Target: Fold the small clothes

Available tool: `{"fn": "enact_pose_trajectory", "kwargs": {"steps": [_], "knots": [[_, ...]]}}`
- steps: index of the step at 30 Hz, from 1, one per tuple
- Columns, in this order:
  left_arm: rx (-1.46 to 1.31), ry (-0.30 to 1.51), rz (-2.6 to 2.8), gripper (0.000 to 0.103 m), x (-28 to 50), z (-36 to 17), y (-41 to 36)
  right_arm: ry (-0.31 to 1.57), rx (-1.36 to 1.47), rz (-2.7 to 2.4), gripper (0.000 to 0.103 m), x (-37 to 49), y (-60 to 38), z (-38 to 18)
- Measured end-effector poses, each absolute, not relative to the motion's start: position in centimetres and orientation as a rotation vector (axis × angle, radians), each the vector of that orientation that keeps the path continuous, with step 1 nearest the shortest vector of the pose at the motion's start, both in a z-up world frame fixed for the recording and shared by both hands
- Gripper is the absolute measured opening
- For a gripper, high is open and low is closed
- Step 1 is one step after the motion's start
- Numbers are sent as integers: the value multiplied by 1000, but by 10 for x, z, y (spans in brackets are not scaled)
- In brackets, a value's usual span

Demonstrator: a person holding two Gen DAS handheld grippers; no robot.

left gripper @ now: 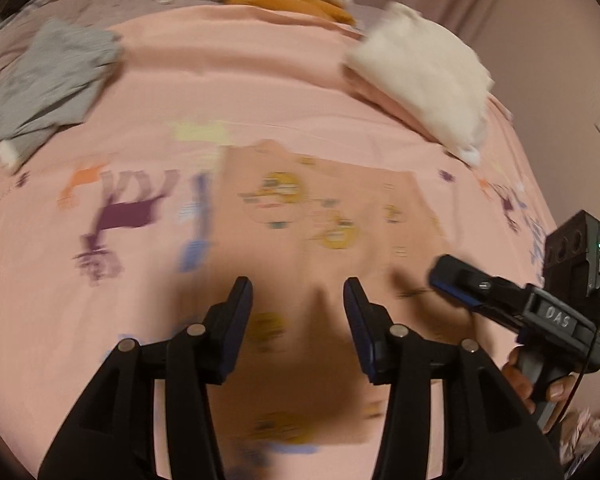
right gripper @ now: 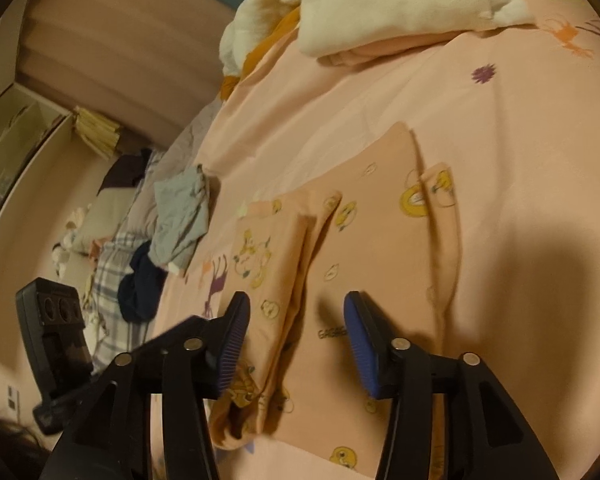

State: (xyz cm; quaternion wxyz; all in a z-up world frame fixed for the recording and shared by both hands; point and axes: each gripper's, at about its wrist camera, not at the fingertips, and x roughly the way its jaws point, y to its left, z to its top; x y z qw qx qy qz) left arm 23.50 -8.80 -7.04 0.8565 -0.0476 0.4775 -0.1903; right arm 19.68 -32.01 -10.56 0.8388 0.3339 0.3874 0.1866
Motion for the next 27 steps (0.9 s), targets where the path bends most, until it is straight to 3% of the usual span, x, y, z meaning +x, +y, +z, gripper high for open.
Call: {"fn": "enact_pose_trajectory", "kwargs": {"steps": [8, 18, 22, 27], "knots": [[-204, 1067, -322, 47, 235, -99, -33, 888, 629, 422, 51, 223, -285, -112], [-218, 1073, -333, 48, 238, -106, -26, 904, 573, 404, 50, 250, -257, -122], [-191, 1066, -342, 49, 237, -105, -31, 879, 527, 377, 16, 249, -255, -119], [-175, 1055, -352, 50, 236, -102, -34, 815, 515, 400, 11, 239, -265, -100]]}}
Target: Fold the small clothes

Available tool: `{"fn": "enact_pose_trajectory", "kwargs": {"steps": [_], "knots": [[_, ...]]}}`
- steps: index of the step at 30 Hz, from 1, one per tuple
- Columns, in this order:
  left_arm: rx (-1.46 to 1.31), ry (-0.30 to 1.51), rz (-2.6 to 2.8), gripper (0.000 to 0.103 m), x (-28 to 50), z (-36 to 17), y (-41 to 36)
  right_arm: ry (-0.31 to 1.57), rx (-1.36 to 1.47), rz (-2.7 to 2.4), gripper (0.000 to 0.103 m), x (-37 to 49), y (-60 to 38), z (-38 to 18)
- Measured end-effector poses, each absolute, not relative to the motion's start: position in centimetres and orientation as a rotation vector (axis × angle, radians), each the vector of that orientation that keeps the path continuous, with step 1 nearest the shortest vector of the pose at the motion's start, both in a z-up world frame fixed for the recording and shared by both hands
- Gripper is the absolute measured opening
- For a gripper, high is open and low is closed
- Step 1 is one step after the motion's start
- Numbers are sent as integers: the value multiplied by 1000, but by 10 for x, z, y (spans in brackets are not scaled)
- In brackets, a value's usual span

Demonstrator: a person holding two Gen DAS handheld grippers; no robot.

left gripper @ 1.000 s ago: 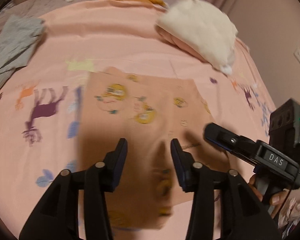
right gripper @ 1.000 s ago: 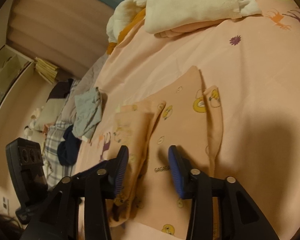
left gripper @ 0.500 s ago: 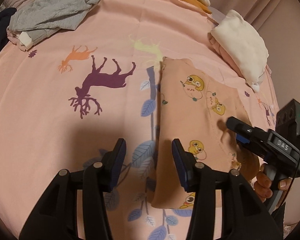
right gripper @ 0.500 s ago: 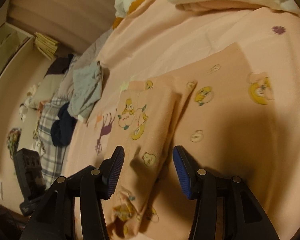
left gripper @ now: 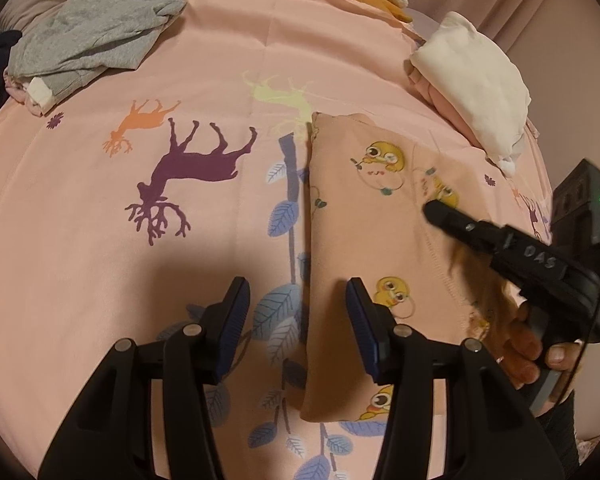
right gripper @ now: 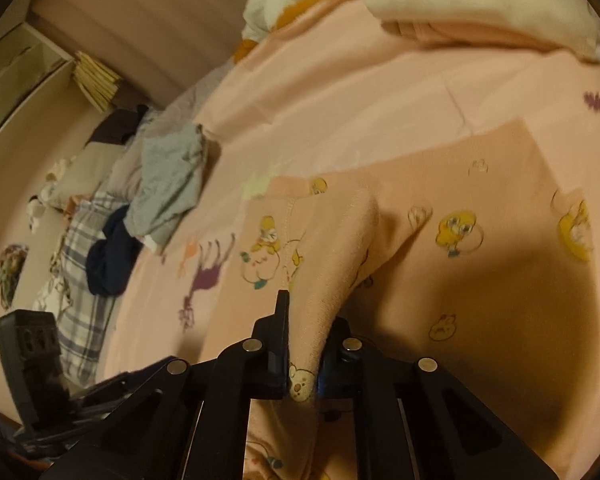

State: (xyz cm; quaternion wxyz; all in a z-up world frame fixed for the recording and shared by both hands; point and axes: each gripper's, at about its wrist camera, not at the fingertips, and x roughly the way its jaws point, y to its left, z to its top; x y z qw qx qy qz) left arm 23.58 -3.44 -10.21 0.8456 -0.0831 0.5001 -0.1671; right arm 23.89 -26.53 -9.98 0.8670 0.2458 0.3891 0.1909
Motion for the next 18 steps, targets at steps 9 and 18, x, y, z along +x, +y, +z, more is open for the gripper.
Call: {"fn": "enact_pose_trajectory", "kwargs": {"steps": [9, 18], "knots": [[-164, 1037, -380, 50, 233, -94, -44, 764, 421, 332, 10, 230, -289, -62], [-106, 1022, -461, 50, 227, -89, -84, 819, 397, 217, 10, 227, -331, -79]]}}
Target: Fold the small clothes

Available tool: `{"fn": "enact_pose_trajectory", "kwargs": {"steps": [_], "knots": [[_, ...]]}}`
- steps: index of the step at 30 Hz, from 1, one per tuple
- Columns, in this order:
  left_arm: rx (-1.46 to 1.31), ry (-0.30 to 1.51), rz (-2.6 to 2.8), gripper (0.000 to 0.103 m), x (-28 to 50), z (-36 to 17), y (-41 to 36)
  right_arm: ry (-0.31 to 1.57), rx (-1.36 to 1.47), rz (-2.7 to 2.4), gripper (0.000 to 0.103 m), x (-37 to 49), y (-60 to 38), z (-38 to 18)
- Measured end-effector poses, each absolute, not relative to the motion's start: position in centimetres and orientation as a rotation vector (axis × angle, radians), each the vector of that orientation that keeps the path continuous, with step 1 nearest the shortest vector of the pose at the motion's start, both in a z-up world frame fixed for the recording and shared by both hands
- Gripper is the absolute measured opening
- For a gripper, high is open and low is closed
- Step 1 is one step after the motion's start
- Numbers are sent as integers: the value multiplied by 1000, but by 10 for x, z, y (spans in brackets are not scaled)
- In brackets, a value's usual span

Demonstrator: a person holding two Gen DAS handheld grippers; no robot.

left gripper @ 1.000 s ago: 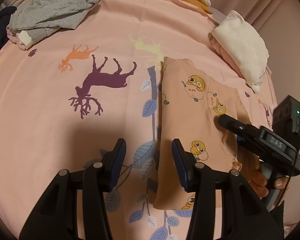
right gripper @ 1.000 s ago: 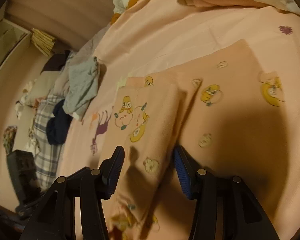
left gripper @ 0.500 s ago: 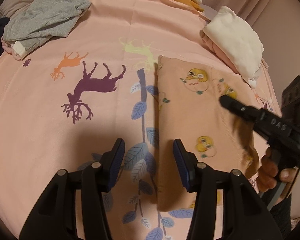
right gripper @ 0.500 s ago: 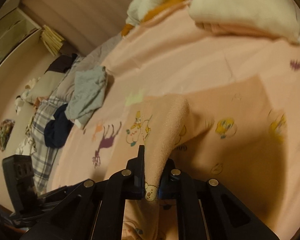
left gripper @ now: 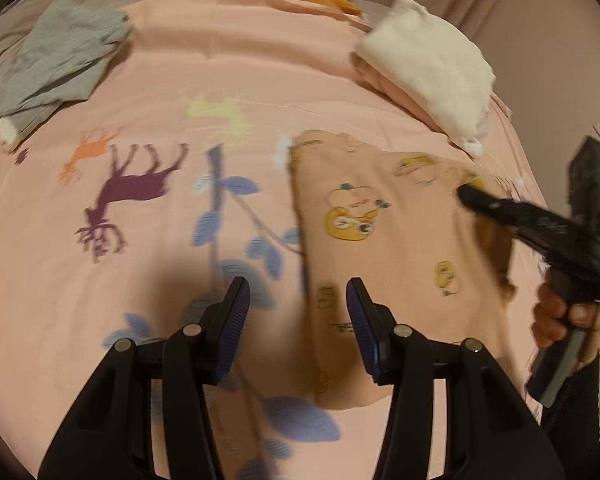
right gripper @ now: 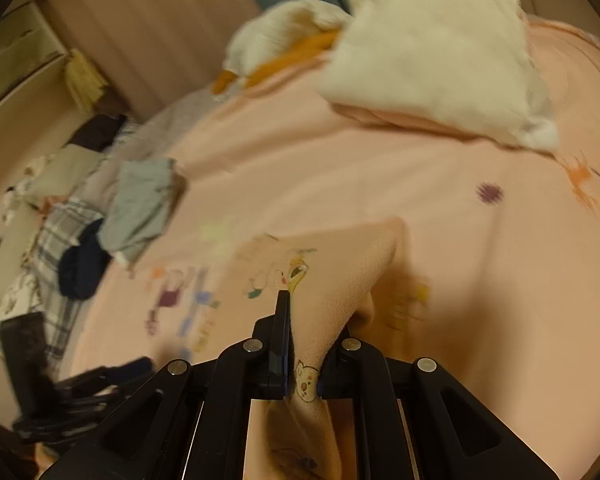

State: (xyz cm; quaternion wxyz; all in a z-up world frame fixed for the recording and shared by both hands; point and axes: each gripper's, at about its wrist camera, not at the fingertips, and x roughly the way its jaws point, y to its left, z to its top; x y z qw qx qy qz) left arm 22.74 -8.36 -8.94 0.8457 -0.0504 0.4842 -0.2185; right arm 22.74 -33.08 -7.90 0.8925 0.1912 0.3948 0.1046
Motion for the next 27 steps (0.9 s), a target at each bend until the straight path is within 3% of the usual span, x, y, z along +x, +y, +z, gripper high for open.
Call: {"fn": "enact_pose_trajectory", "kwargs": {"steps": [6, 13, 21, 27], "knots": [[-51, 995, -562, 50, 218, -88, -120, 841, 554, 249, 11, 229, -352, -104], [16, 1015, -611, 48, 214, -104, -146, 796, 709, 356, 27, 255, -368, -100], [1, 1032, -607, 49, 222, -107, -146, 644, 667, 315, 27, 265, -374, -48], [9, 1025, -602, 50, 221, -107, -148, 624, 421, 286, 26, 223, -349, -24]]}}
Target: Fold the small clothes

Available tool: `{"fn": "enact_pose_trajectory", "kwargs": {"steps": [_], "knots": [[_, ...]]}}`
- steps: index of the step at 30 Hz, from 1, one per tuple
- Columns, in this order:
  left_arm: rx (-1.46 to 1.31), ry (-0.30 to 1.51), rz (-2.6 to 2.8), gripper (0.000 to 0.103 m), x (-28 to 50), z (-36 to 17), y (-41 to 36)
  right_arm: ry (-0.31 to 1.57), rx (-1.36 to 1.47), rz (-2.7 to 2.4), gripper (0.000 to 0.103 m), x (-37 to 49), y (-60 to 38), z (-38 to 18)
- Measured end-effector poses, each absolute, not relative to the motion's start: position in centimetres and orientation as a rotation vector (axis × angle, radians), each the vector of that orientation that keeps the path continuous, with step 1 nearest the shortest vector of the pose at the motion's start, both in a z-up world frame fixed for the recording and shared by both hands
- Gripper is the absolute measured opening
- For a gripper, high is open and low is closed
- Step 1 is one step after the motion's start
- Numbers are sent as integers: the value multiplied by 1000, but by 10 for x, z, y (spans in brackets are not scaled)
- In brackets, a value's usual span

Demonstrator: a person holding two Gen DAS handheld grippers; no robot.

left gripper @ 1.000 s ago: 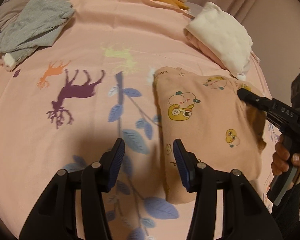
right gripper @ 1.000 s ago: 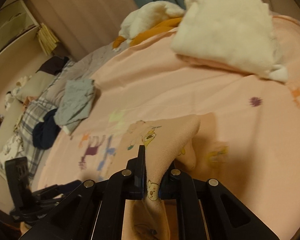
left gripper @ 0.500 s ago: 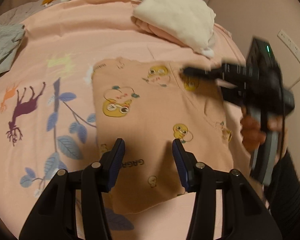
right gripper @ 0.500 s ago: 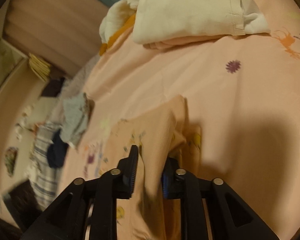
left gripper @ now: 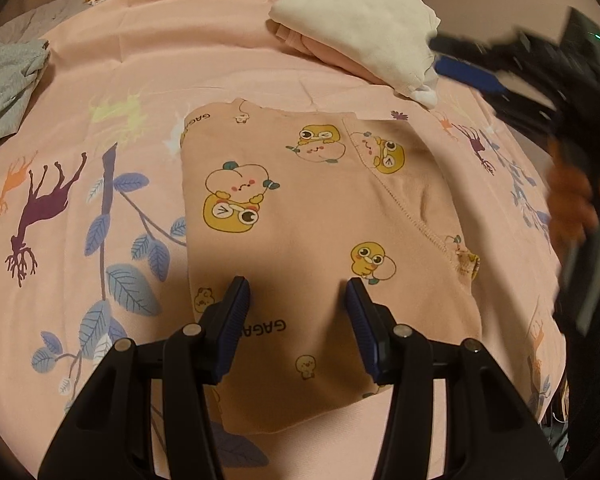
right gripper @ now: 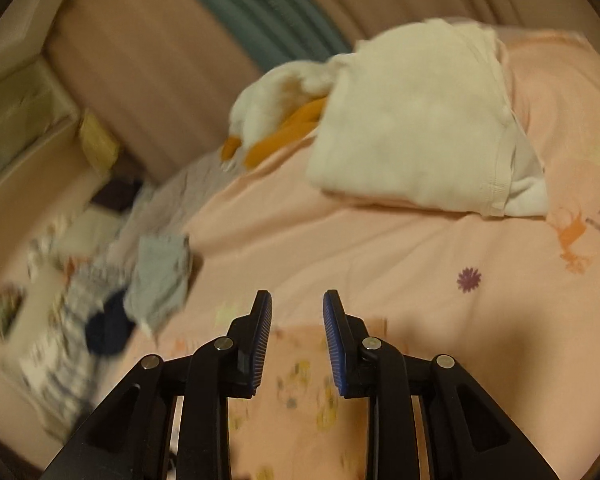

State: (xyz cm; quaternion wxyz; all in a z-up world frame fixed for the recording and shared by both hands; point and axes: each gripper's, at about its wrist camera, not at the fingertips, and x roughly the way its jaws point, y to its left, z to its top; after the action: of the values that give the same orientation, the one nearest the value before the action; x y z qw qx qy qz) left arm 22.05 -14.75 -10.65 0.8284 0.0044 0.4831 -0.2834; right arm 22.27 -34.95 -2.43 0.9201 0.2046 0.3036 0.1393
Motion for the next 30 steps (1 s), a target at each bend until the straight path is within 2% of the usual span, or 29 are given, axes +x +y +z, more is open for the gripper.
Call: {"fn": "enact_pose_trajectory", "kwargs": {"steps": [8, 15, 20, 30], "knots": [[33, 1010, -595, 49, 218, -107, -149, 667, 131, 309, 26, 163, -292, -42], [60, 983, -597, 48, 214, -108, -148, 778, -11, 257, 26, 146, -283, -88], [77, 968, -603, 48, 209, -111, -146, 821, 21, 231, 26, 148, -295, -103], [103, 958, -589, 48, 191, -114, -135, 796, 63, 252, 26, 131, -295, -97]]}}
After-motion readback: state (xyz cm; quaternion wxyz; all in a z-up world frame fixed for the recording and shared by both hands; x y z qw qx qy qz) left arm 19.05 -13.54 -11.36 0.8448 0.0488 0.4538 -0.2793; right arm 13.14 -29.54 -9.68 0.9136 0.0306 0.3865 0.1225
